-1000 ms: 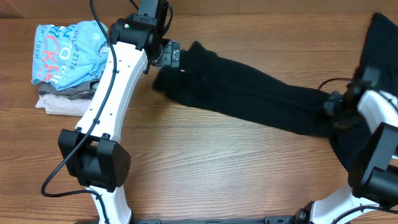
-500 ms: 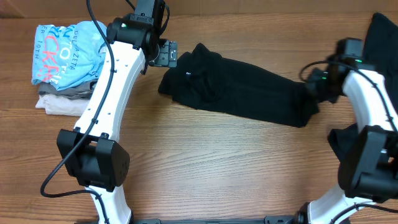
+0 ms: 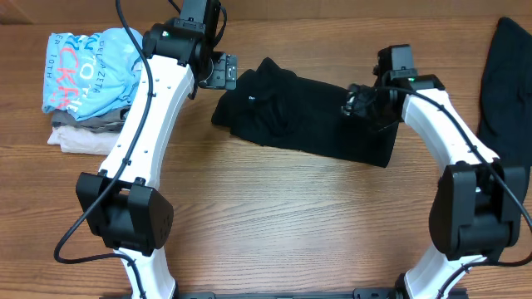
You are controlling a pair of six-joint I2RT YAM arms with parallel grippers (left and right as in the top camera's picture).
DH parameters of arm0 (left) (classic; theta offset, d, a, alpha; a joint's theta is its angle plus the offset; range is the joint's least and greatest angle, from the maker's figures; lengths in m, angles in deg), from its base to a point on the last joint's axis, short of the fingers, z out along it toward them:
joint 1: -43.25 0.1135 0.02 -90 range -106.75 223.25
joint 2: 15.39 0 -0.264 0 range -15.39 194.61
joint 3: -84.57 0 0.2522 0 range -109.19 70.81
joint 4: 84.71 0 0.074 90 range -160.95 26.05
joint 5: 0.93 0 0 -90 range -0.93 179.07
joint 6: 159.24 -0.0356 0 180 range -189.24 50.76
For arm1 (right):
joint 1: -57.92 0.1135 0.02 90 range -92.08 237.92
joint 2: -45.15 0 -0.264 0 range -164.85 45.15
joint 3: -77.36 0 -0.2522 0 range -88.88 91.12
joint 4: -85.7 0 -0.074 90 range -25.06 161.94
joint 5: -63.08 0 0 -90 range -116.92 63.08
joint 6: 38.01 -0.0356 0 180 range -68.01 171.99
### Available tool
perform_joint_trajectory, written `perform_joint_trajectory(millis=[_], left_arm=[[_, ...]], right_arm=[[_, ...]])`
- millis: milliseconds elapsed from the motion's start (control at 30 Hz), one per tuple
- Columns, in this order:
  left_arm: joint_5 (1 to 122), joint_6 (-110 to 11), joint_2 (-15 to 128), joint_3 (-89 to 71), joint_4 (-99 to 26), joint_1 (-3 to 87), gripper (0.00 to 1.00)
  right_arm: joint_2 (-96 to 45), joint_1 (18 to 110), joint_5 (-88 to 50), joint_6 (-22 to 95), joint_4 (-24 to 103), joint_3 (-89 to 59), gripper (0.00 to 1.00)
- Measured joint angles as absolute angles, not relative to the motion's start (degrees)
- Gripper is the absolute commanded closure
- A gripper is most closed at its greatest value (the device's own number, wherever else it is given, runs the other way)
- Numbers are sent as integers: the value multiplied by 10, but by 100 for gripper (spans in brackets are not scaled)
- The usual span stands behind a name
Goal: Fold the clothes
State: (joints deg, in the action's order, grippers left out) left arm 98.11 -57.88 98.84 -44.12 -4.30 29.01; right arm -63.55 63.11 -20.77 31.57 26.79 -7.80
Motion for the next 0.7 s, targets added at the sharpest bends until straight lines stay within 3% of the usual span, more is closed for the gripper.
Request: perform_joint_trajectory(millis=[200,433,700], left_arm=[[963,-580,988,-441,-48,290,0],[859,-653,999,-443,-69,291,0],[780,-729,1118,-448,-104,308,0]], right_arm=[[-636,636,-178,311,198,-40,3],[-634,636,-214,321,141,-1,0],[-634,636,-259,333,93,-1,0]])
